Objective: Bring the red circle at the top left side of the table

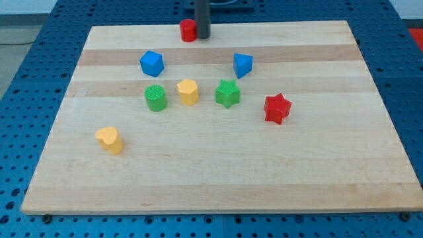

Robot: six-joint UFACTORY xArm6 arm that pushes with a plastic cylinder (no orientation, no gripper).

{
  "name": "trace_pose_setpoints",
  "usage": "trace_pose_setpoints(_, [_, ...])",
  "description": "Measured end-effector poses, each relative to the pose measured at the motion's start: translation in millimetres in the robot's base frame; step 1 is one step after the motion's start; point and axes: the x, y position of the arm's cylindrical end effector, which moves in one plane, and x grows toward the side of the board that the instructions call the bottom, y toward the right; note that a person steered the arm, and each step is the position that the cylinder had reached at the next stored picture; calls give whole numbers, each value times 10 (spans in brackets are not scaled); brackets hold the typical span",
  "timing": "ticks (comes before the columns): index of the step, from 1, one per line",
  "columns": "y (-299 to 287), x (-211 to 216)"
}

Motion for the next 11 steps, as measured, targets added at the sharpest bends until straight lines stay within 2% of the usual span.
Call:
trace_pose_setpoints(1, [-225, 0])
trace_pose_setpoints(3, [-57, -206])
trace_pose_setpoints(5, [-862, -208])
trace_pose_setpoints(8, [-966, 166])
trace_pose_setpoints(9, [-1301, 40])
trace_pose_setpoints(11, [-1534, -34])
